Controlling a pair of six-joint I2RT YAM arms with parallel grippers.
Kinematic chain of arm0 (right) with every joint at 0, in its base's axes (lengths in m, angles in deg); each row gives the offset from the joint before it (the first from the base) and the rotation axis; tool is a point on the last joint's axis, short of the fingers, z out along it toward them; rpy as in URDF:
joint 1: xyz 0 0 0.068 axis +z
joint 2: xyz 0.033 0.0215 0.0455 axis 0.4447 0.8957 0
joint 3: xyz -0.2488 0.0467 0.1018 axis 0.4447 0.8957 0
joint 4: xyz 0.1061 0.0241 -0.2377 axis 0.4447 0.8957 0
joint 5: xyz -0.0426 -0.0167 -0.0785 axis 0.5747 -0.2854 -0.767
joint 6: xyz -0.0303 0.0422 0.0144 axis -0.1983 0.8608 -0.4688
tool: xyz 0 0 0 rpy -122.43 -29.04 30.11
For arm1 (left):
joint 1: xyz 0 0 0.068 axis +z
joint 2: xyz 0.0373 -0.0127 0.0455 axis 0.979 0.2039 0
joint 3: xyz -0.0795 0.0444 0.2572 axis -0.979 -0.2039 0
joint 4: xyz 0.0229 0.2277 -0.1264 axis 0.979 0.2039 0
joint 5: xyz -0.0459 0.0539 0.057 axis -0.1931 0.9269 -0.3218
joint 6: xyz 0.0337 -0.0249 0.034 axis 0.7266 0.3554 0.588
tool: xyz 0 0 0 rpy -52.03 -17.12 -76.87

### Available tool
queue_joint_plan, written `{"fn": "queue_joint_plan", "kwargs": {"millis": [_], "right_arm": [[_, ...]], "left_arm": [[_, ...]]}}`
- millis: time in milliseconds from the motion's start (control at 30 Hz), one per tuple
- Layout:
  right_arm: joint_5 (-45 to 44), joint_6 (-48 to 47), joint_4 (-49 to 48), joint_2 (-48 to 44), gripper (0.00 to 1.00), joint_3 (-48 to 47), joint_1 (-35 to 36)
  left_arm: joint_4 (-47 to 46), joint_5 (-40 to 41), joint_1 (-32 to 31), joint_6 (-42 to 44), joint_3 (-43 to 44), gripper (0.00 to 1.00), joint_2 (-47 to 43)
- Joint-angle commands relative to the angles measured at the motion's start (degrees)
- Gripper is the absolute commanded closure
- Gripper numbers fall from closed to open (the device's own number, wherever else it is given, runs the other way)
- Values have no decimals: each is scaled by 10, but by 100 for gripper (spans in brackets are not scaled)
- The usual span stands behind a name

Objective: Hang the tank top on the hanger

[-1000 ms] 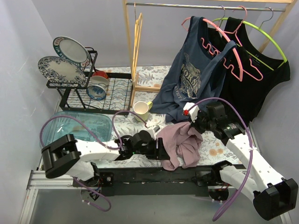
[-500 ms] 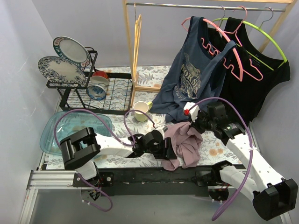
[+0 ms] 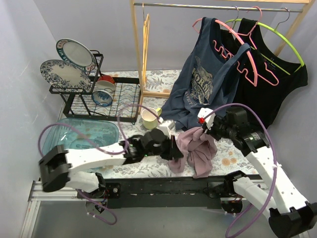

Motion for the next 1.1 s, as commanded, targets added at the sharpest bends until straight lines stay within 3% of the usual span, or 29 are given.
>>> {"fn": "queue_joint_plan", "kwargs": {"millis": [0,133,300,467,600,700,800,933,1000,1067], "right_arm": [[22,-51,32,-38,82,-93,-2],[44,-51,60,-20,83,-174,-7],[69,-43,90,13,83,-315,-8],[105,-27,120,55,83,-471,-11],[161,0,127,78,81,-518,-33],[142,14,96,64,73,-452,-40],[109,21,65,35,68,-347,-40],[59,39,13,19,57,-216,-40],[-19,64,-17,36,51,-180,-40],[0,65,-11,63,43,-156,-40]], "left_arm": [[101,53,38,131,106,100,-167],[154,-14,71,193,196,100,-211],[198,-100,73,240,348,100,-179],[217,-135,73,278,486,100,-155],[222,-153,73,280,555,100,-141],[218,-146,73,270,521,100,-155],[172,-133,73,236,403,100,-199],[98,-113,73,174,210,100,-271],[46,-82,73,138,92,100,-317],[28,-47,76,118,0,100,-349]]}}
